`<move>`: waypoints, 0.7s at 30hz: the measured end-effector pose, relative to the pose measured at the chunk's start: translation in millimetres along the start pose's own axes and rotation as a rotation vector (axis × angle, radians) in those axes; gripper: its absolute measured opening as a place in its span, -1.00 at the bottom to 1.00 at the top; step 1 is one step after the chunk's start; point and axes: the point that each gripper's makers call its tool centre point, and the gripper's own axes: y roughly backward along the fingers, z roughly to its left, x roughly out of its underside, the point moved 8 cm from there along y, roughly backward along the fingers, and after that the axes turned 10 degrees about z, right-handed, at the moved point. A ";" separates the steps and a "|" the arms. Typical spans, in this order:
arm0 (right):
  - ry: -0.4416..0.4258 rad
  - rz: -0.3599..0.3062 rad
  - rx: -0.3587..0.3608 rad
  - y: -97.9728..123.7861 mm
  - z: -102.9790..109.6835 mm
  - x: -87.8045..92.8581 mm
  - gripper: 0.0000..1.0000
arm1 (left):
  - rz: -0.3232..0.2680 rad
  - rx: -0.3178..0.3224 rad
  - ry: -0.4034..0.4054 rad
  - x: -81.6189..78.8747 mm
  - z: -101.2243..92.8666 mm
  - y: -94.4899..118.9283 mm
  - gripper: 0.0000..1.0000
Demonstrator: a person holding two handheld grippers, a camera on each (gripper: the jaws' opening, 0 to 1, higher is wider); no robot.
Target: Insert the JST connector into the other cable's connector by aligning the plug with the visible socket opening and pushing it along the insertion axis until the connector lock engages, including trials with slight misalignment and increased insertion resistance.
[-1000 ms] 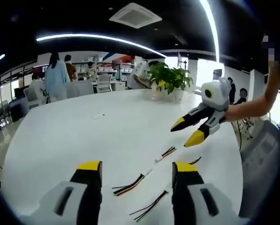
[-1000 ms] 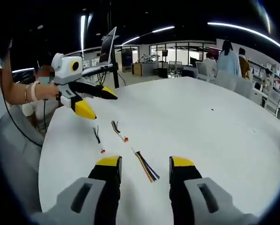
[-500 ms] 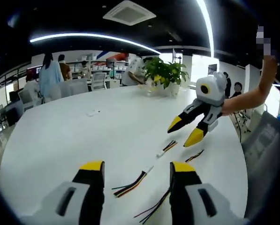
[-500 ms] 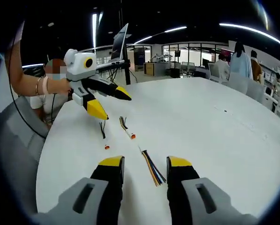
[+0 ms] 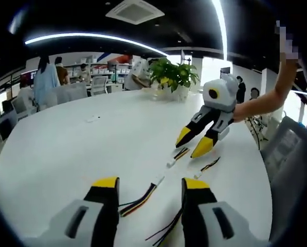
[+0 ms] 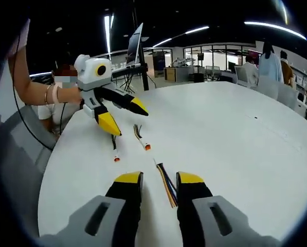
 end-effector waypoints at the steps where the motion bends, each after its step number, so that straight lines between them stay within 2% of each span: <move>1: 0.005 -0.001 -0.003 -0.2 -0.4 -0.2 -0.55 | -0.003 0.013 0.004 1.4 -0.1 -1.9 -0.20; 7: 0.026 -0.015 -0.057 -6.1 -3.2 0.7 -0.57 | -0.001 0.045 -0.009 4.3 -1.2 -9.3 -0.28; 9: 0.038 -0.014 -0.063 -8.3 -3.1 0.9 -0.58 | -0.010 0.074 -0.022 4.0 -2.5 -11.0 -0.39; 14: 0.026 0.000 -0.064 -12.6 -6.9 2.4 -0.59 | -0.027 0.094 -0.028 3.6 -1.3 -13.3 -0.45; 17: 0.019 0.000 -0.072 -16.4 -13.4 4.3 -0.62 | -0.023 0.097 -0.030 5.9 0.0 -15.2 -0.46; 21: 0.023 -0.005 -0.081 -15.3 -10.8 0.8 -0.65 | -0.011 0.108 -0.037 9.7 0.5 -17.3 -0.49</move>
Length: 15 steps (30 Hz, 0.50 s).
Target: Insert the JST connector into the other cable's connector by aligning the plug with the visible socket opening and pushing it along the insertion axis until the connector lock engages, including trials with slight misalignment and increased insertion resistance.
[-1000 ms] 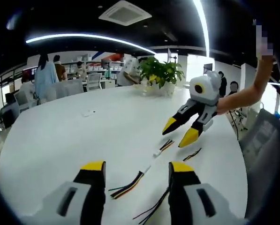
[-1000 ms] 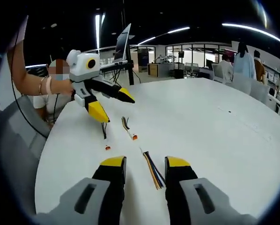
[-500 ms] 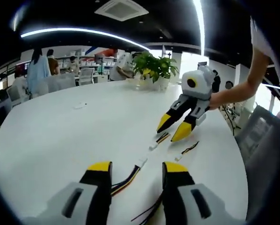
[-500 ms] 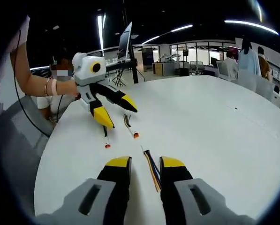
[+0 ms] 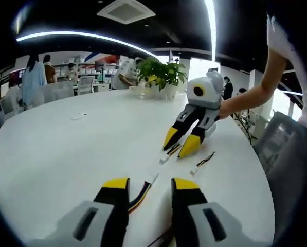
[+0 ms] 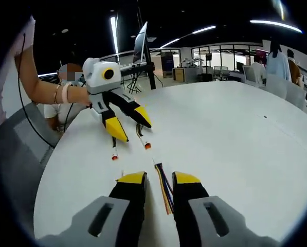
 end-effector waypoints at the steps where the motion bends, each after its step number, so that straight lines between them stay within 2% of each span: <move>1: 0.004 -0.001 -0.002 0.3 0.7 -0.1 -0.65 | 0.003 0.002 -0.005 0.9 0.2 -0.5 -0.50; 15: 0.090 -0.003 -0.019 -8.4 -1.6 -1.2 -0.79 | -0.004 0.017 -0.039 3.9 2.7 -5.6 -0.60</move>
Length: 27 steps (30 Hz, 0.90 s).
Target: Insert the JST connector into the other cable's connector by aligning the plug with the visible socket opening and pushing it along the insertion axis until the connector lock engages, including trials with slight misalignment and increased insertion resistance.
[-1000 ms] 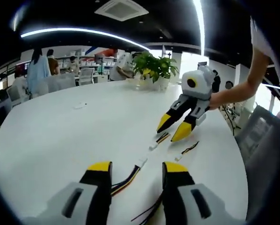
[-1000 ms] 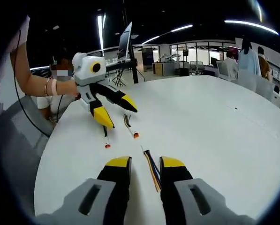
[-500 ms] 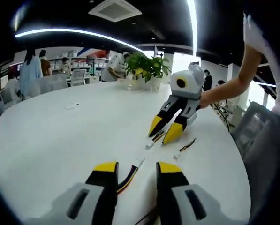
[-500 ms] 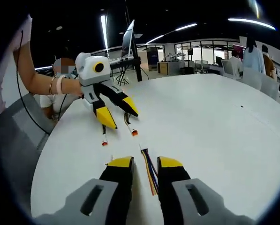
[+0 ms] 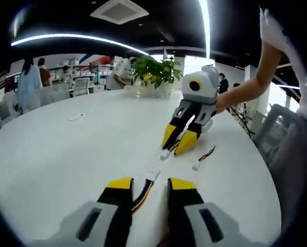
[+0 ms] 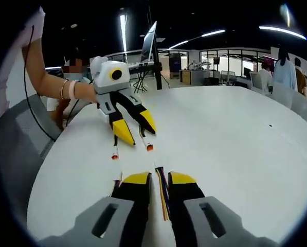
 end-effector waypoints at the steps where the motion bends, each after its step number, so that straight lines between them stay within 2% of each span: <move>1: -0.002 0.000 0.000 -1.0 -0.2 -0.7 -0.78 | 0.003 -0.001 0.002 0.4 0.4 -0.1 -0.60; 8: 0.022 -0.006 -0.010 -5.6 -0.9 -2.8 -0.80 | 0.006 0.006 -0.009 2.4 0.2 -0.6 -0.65; 10: 0.022 -0.008 -0.010 -5.7 -1.5 -3.1 -0.81 | -0.003 0.011 -0.058 2.0 -0.5 -0.6 -0.75; 16: 0.036 -0.012 -0.016 -7.1 -1.9 -2.8 -0.80 | -0.005 0.010 -0.049 1.2 1.6 -3.2 -0.75; 19: 0.037 -0.014 -0.016 -7.1 -3.2 -2.8 -0.83 | -0.010 0.013 -0.065 0.5 2.2 -4.2 -0.75; 21: 0.030 -0.016 -0.017 -7.0 -4.0 -2.9 -0.83 | -0.009 0.015 -0.121 -0.1 1.8 -4.5 -0.85; 27: 0.051 -0.015 -0.018 -7.9 -4.1 -3.9 -0.86 | -0.013 0.013 -0.125 -1.5 1.3 -5.5 -0.85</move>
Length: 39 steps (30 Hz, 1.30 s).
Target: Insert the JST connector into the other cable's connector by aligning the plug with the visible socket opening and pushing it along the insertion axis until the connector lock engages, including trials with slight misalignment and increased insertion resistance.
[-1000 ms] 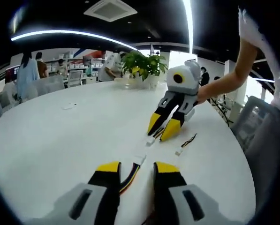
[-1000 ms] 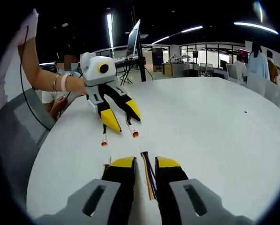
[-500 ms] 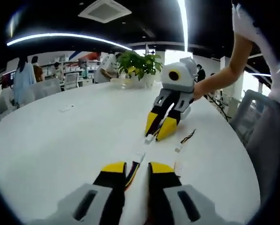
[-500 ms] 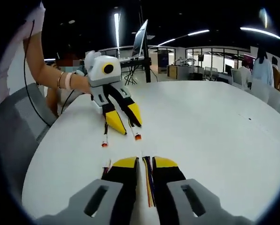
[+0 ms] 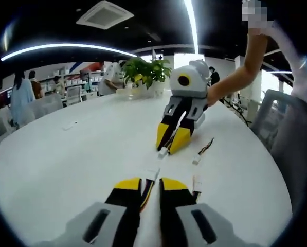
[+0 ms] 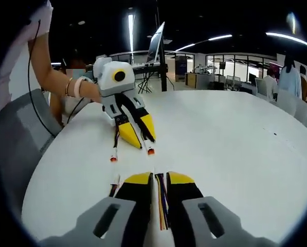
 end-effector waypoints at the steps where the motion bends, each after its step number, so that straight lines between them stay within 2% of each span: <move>1: 0.004 0.001 -0.002 -0.3 0.7 0.0 -0.87 | -0.002 0.002 -0.004 -0.1 0.0 -0.4 -0.86; 26: 0.022 0.007 -0.013 3.9 7.4 -0.7 -0.90 | -0.017 0.039 -0.045 0.1 -1.8 -2.5 -0.98; 30: 0.026 0.002 -0.020 3.0 9.6 -2.9 -0.90 | -0.015 0.069 -0.058 0.0 -2.3 -2.7 -0.99; 39: 0.050 -0.024 -0.045 -3.1 19.1 -13.5 -0.91 | -0.008 0.080 -0.077 -1.4 -1.2 -4.7 -0.99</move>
